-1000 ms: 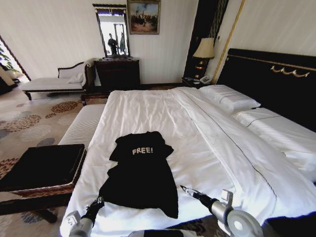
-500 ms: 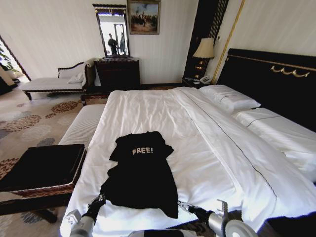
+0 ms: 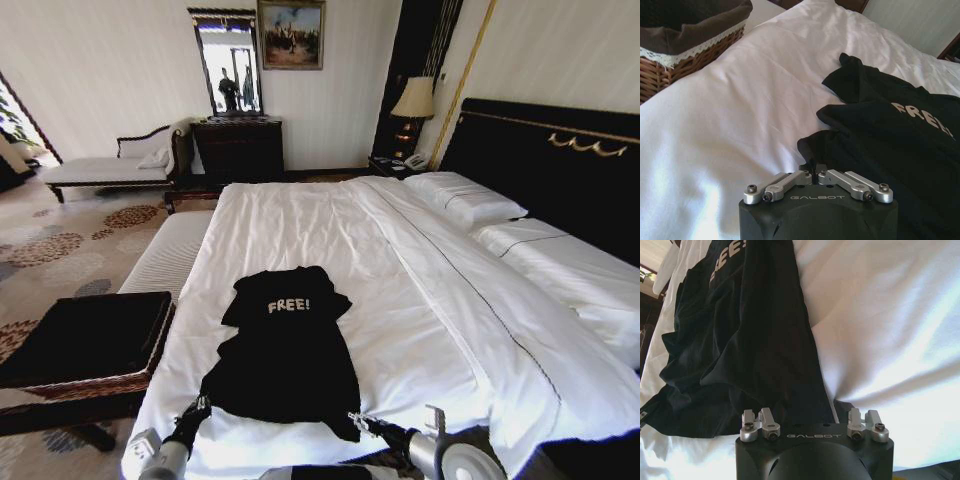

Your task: Fold the clothes on the bed and place them into the basket.

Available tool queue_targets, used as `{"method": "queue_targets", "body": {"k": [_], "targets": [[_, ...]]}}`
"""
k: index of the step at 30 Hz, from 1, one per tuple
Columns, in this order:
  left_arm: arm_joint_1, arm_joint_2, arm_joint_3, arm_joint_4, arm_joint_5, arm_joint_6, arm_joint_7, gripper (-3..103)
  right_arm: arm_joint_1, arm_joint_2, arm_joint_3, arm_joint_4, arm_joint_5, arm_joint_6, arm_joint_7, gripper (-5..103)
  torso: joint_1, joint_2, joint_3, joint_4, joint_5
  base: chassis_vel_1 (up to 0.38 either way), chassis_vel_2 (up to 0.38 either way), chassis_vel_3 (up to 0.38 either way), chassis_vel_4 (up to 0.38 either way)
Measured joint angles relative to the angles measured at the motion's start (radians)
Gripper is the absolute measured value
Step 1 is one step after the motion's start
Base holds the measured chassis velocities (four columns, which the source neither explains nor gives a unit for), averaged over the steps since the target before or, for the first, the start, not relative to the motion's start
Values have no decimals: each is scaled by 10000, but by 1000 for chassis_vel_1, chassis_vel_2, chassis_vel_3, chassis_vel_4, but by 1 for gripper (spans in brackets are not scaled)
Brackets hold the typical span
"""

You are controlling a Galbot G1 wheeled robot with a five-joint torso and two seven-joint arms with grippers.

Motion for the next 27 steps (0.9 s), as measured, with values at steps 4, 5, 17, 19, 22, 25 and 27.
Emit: {"method": "queue_targets", "body": {"k": [4, 5, 17, 19, 22, 25, 27], "targets": [[-64, -17, 1, 159, -181, 51, 1, 0, 104, 188, -54, -91, -5, -70, -16, 47, 0, 0, 0, -1, 2, 0, 0, 0, 0], [-73, -25, 8, 180, -192, 57, 1, 0, 128, 224, -71, -108, -12, -80, -16, 42, 0, 0, 0, -1, 2, 0, 0, 0, 0], [202, 102, -53, -16, 536, 37, 5, 0, 88, 104, 70, 157, 137, -165, 94, 4, 0, 0, 0, -1, 2, 0, 0, 0, 0], [481, 220, -162, -284, 587, 64, 8, 0, -31, 2, 195, 350, 197, -191, 176, 1, 0, 0, 0, -1, 2, 0, 0, 0, 0], [742, 282, -312, -507, 652, 64, 8, 0, -152, -111, 320, 510, 222, -229, 261, 0, 0, 0, 0, -2, 2, 0, 0, 0, 0], [1504, 307, -569, -982, 993, 135, -71, 0, -430, -308, 565, 796, 223, -262, 397, 0, 0, 0, 0, -2, 3, 0, 0, 0, 0], [1754, 289, -613, -1096, 1071, 140, -104, 0, -513, -358, 611, 849, 166, -262, 408, 0, 0, 0, 0, -1, 2, 0, 0, 0, 0]]}}
